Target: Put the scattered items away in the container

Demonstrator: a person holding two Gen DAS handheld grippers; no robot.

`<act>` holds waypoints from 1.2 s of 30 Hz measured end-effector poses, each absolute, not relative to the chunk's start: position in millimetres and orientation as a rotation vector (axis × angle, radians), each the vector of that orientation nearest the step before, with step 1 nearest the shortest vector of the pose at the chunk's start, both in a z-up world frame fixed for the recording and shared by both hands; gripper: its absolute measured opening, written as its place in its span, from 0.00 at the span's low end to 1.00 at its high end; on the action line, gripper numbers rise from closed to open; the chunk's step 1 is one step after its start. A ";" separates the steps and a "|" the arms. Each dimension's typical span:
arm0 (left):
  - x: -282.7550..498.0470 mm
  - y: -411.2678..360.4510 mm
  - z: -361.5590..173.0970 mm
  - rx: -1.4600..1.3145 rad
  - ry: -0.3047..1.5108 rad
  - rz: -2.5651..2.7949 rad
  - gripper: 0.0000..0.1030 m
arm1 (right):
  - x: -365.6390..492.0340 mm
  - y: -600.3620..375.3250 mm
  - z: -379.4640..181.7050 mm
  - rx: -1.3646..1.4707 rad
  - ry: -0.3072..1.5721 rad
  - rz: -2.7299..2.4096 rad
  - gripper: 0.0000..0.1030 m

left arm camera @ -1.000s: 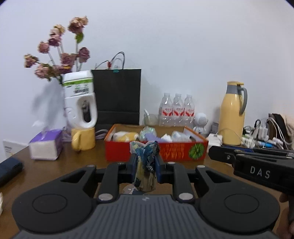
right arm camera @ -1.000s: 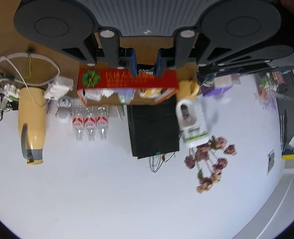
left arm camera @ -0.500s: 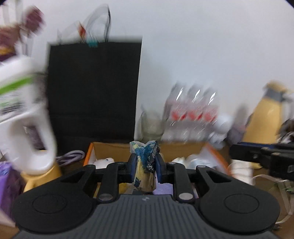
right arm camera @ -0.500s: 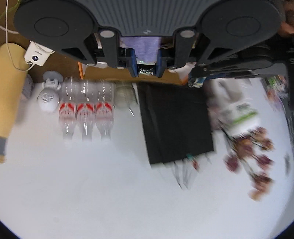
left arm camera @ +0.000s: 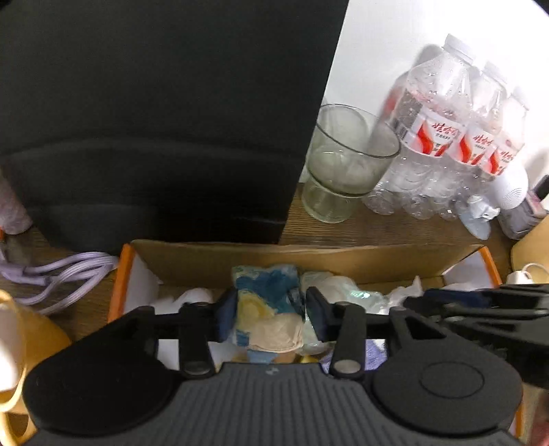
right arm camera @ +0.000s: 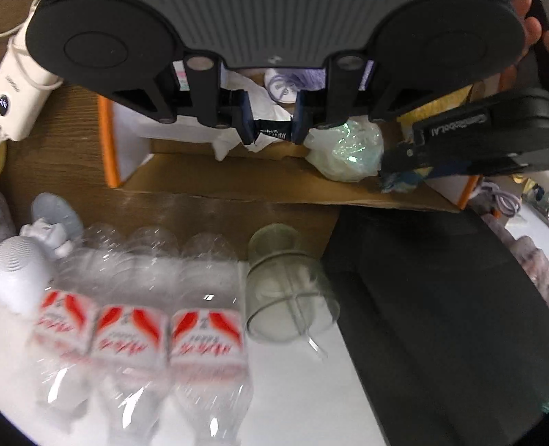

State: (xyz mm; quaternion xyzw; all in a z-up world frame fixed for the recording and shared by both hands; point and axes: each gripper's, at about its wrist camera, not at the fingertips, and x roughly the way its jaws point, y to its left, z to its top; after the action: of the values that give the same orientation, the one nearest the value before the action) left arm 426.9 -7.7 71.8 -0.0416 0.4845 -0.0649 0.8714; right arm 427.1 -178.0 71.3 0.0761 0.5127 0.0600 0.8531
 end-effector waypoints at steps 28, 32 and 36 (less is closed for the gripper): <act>275.0 6.5 198.0 -0.016 1.001 0.009 1.00 | 280.2 -203.2 205.2 0.165 1.014 0.080 0.82; 234.5 -1.9 206.1 0.038 0.804 0.117 1.00 | 254.4 -195.1 203.7 0.163 0.954 0.067 0.82; 198.5 -13.9 204.7 0.122 0.635 0.128 1.00 | 222.8 -180.5 201.6 0.074 0.815 0.029 0.82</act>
State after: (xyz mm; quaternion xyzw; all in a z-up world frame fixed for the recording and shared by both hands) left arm 198.5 -13.9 204.7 0.0601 0.3116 0.0626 0.9462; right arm 222.8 -180.5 201.6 0.0362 0.3962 0.0142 0.9174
